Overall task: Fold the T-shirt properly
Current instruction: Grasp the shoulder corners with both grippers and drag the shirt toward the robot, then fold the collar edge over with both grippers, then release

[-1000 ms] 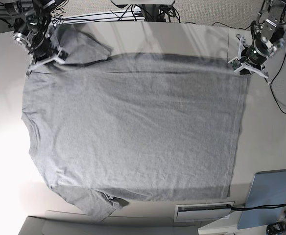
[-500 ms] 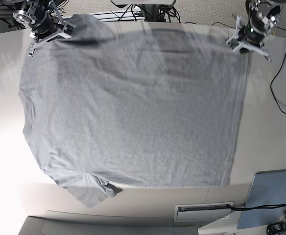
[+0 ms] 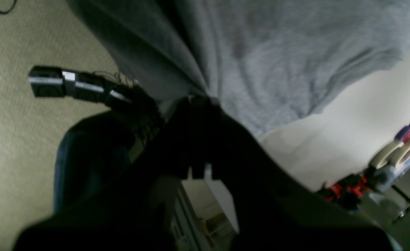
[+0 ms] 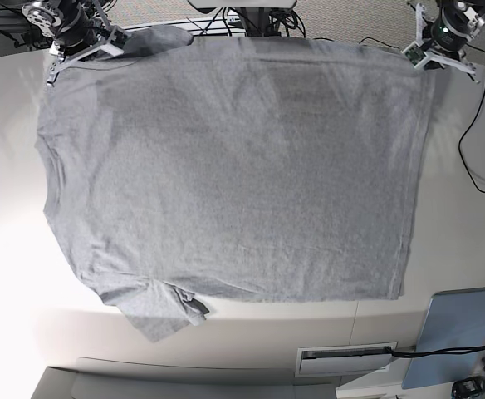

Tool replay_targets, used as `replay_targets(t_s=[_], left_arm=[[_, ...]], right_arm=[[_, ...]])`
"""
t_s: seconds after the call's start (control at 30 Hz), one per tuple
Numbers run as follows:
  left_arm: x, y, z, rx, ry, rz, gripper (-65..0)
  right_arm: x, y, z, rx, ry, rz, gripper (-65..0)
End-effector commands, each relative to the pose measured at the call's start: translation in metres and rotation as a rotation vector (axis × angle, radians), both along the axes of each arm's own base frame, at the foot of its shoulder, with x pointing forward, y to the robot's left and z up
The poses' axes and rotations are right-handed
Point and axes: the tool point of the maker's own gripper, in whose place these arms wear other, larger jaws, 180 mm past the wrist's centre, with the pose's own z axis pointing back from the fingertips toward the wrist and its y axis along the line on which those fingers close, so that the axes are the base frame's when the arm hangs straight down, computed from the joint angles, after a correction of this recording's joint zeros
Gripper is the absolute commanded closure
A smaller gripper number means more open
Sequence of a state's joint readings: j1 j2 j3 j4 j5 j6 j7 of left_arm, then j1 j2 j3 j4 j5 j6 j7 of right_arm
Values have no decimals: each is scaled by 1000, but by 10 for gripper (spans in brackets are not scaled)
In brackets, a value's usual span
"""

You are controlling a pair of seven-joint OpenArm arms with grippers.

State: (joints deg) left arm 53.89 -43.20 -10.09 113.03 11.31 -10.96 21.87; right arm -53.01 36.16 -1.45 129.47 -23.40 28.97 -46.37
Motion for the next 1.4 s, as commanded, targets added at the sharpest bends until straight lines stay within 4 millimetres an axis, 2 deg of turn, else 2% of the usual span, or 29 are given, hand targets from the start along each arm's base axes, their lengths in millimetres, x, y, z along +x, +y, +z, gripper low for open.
replay_targets(t_s=[0.0,0.07,0.2,0.5,0.8,0.97,1.17,1.37], left_arm=[[11,0,11,5,-49,-16,0],[23,-4,19,-30,-94,-11,0],[44,-12,25,-113,-141,32,0],[88,-8,37,-195,-237,104,0],[123,-16,53,-277,-343,157,0],[139,-25,47,-336,-354,178,0],[157,-15,42,-358,-365,220,0],[177,-6,46,-373,-398,246,0]], right_arm=[[14,-4,12,-30,-75,1,0],[30,-9,21,-51,-146,-8,0],[56,1,31,-4,-244,15,0],[110,-4,63,8,-453,-24,0],[146,-31,42,56,-460,-117,0],[156,-33,36,102,-443,-136,0],[168,-40,32,115,-454,-146,0],[172,-45,15,157,-392,-166,0]])
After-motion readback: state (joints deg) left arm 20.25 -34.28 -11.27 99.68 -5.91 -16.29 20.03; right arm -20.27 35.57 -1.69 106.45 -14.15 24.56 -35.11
